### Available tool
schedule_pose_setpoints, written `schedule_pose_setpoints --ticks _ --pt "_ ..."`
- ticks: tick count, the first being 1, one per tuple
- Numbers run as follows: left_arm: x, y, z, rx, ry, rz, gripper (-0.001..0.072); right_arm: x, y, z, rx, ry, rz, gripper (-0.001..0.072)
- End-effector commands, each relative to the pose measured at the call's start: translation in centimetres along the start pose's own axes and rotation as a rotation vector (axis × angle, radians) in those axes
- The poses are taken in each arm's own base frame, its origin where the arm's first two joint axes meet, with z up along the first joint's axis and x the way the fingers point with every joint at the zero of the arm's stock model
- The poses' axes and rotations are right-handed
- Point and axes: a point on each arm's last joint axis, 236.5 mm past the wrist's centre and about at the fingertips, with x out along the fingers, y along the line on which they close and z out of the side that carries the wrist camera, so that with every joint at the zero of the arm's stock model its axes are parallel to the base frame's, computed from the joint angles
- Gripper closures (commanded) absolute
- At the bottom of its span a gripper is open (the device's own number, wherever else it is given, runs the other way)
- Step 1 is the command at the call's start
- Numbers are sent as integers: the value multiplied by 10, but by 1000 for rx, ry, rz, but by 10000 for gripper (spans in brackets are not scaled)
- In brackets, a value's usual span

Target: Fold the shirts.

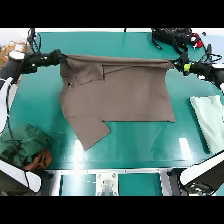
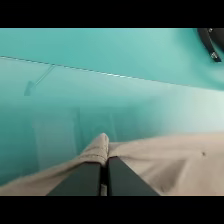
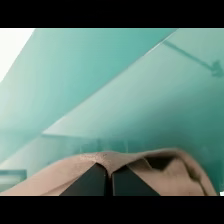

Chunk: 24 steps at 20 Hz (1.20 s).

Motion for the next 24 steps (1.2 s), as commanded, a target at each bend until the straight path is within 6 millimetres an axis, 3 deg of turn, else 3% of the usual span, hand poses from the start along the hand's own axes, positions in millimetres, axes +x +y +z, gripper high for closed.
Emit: schedule_pose_setpoints --ticks 1,5,8,13,17,22,24 --pt "2 11 -40 54 159 21 678 3 -24 -33 19 134 -69 695" --pt "-3 38 -86 69 346 103 678 -19 -66 -71 13 312 -188 696" --pt "-4 39 -104 58 410 89 678 -31 -81 -82 8 373 -236 695" --pt "-4 45 -136 -14 502 78 678 -30 -89 -94 7 406 -260 695" --pt "-13 35 -154 -78 589 54 679 -27 -96 -103 23 426 -265 694" --pt "-19 37 -162 -107 627 75 678 -24 -97 -101 21 417 -267 692" --pt "-20 36 -164 -114 637 72 672 -25 -95 -102 47 417 -268 542"
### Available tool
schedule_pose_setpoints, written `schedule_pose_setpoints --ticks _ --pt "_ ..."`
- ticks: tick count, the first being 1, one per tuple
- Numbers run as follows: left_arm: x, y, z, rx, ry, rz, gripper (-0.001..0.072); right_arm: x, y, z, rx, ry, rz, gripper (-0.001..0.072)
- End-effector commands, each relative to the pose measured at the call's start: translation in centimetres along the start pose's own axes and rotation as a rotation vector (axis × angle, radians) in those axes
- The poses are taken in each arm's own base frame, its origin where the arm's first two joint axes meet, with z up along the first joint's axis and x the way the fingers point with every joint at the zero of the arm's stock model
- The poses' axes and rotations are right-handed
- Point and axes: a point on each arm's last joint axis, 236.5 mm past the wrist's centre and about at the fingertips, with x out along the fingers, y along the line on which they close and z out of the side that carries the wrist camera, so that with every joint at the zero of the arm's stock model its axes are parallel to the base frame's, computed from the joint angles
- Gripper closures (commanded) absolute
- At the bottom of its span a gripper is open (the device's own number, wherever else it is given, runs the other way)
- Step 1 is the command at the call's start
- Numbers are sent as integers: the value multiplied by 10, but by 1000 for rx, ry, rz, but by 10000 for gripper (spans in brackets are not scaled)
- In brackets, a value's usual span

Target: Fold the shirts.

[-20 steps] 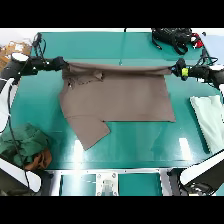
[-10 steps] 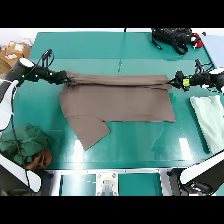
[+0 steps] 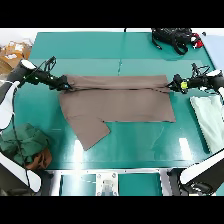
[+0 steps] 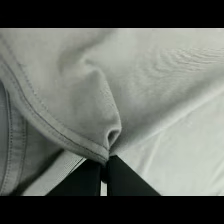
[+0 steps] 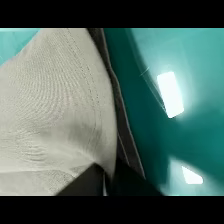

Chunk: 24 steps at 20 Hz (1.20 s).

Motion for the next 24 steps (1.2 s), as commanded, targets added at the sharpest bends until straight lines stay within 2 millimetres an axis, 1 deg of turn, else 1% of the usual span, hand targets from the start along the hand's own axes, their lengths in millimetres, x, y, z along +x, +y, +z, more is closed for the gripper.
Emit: schedule_pose_setpoints --ticks 1,2,3,5,6,7,8,9,10,11,13,14,15,17,18,19,20,21,22,24 --pt "-1 -5 -14 -21 59 -17 475 -4 1 -1 38 10 6 482" --pt "-4 -9 -24 -36 100 -33 224 -10 0 -3 44 30 8 473" --pt "-9 -12 -34 -63 146 -50 189 -19 -2 -5 48 55 1 473" --pt "-24 -17 -53 -116 241 -80 189 -41 -20 -14 83 105 -62 477" --pt "-33 -20 -63 -156 291 -94 189 -55 -30 -21 98 128 -104 519" --pt "-41 -22 -72 -188 338 -105 191 -67 -38 -29 101 154 -140 678" --pt "-49 -26 -84 -211 393 -119 366 -77 -42 -39 98 169 -172 695" --pt "-56 -31 -93 -205 431 -128 663 -86 -46 -49 99 169 -203 696" --pt "-64 -36 -97 -194 446 -128 679 -93 -48 -60 102 157 -235 696" --pt "-72 -42 -96 -180 431 -121 679 -99 -50 -73 107 144 -259 696" --pt "-91 -46 -97 -154 375 -56 679 -114 -60 -109 126 138 -308 696" --pt "-101 -43 -104 -144 342 4 679 -120 -65 -127 158 130 -325 696" --pt "-109 -38 -114 -145 305 70 679 -124 -69 -146 198 119 -327 696" --pt "-117 -34 -146 -161 235 150 679 -126 -77 -183 268 93 -335 693" --pt "-115 -36 -165 -178 202 160 677 -123 -79 -200 286 89 -339 636" --pt "-111 -36 -181 -191 178 167 548 -118 -79 -213 300 91 -329 412" --pt "-103 -34 -197 -208 161 176 206 -111 -78 -221 320 93 -310 264" --pt "-93 -32 -210 -227 158 182 158 -103 -77 -226 336 97 -293 259" --pt "-78 -32 -226 -225 180 182 158 -96 -76 -228 342 90 -282 259" --pt "-48 -35 -250 -232 217 184 158 -81 -71 -224 339 55 -258 260"
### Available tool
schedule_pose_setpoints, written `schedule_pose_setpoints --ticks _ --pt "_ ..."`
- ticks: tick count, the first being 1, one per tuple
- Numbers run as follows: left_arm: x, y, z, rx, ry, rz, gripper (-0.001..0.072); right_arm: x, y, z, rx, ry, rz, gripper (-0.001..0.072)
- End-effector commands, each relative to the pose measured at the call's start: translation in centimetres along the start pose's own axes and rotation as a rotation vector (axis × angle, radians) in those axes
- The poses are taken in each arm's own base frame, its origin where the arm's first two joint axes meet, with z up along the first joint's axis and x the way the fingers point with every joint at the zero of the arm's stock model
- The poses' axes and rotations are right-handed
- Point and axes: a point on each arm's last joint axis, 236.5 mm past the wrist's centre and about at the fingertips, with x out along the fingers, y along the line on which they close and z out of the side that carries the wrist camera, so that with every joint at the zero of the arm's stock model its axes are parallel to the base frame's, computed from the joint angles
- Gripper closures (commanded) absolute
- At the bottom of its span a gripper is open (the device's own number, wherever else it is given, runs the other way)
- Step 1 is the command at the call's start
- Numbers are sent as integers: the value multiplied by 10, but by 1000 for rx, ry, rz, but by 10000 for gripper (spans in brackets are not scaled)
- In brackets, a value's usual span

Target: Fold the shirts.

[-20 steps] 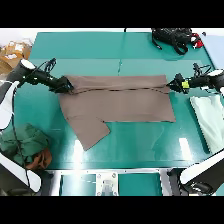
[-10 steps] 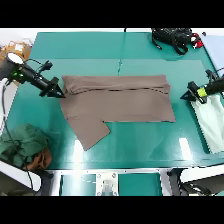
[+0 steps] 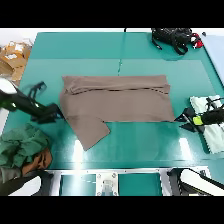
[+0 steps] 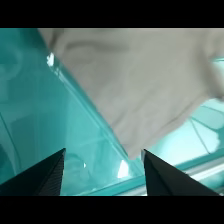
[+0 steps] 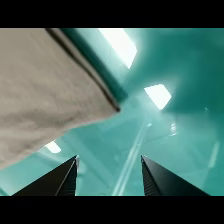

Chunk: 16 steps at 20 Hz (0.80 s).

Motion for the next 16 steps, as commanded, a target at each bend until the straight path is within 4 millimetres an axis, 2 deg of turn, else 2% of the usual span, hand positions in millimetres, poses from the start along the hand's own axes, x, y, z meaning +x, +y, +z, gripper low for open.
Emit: schedule_pose_setpoints --ticks 1,5,7,9,10,11,12,13,14,16 --pt "54 3 -24 -25 -33 29 158 21 13 -3 22 -52 51 260" --pt "101 -6 -25 -46 -28 24 158 44 43 5 55 -64 126 261" --pt "114 -13 -13 -101 -43 -26 158 52 51 13 97 -80 160 275" --pt "120 -21 -4 -113 -64 -76 159 52 55 25 128 -123 185 294" --pt "120 -25 3 -129 -91 -96 160 49 57 31 121 -143 188 365" --pt "118 -28 12 -135 -127 -111 242 47 59 35 114 -153 192 470" --pt "114 -33 19 -96 -148 -120 570 44 62 38 97 -162 196 581" --pt "107 -41 22 -38 -144 -130 678 41 66 38 62 -159 199 647" --pt "103 -46 23 -8 -134 -137 679 38 68 36 26 -147 201 687" --pt "81 -64 11 102 -45 -143 680 31 67 30 -39 -107 180 694"
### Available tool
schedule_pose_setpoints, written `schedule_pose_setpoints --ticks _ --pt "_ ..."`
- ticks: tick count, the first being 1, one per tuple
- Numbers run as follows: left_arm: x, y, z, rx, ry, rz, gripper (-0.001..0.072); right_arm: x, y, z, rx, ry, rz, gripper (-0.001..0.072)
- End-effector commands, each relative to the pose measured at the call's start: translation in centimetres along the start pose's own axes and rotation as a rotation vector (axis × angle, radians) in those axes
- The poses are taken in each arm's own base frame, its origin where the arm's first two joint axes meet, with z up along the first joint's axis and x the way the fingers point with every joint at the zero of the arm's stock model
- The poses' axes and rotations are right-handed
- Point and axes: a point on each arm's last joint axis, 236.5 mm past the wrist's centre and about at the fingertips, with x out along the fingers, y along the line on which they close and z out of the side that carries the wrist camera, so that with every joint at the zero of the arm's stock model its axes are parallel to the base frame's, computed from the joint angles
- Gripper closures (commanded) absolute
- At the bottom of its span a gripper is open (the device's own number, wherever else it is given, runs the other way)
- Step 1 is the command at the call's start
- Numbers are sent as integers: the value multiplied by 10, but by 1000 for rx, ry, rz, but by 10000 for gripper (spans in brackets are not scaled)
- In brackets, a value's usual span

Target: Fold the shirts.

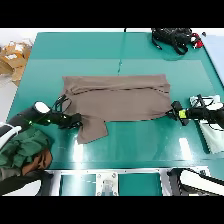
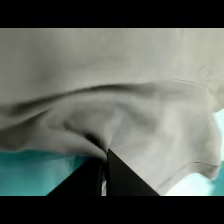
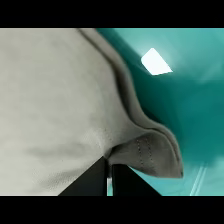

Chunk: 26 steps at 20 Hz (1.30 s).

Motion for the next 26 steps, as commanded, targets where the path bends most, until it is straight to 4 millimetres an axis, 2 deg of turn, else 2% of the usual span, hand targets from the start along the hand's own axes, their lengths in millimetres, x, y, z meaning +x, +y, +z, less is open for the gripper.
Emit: schedule_pose_setpoints --ticks 1,3,7,9,12,15,19,22,26 --pt "-30 -35 -16 114 109 -64 679 -13 -1 -6 -95 60 -28 694" --pt "-54 -41 -32 151 127 -48 680 -28 -19 -10 -126 79 -91 695" --pt "-104 -49 -47 205 32 2 680 -63 -46 -25 -150 110 -213 695" --pt "-119 -58 -56 202 7 -10 680 -79 -46 -28 -160 87 -236 695" --pt "-122 -60 -51 204 -24 -16 679 -93 -26 -23 -180 22 -187 695" --pt "-120 -65 -21 220 -102 -18 680 -94 3 -8 -195 -48 -106 695" --pt "-116 -79 40 275 -142 -12 679 -85 49 26 -272 -121 -53 694" --pt "-104 -86 92 300 -148 5 679 -61 76 54 -300 -120 -38 694" --pt "-80 -88 151 329 -156 16 678 -13 91 89 -296 -79 -42 693"
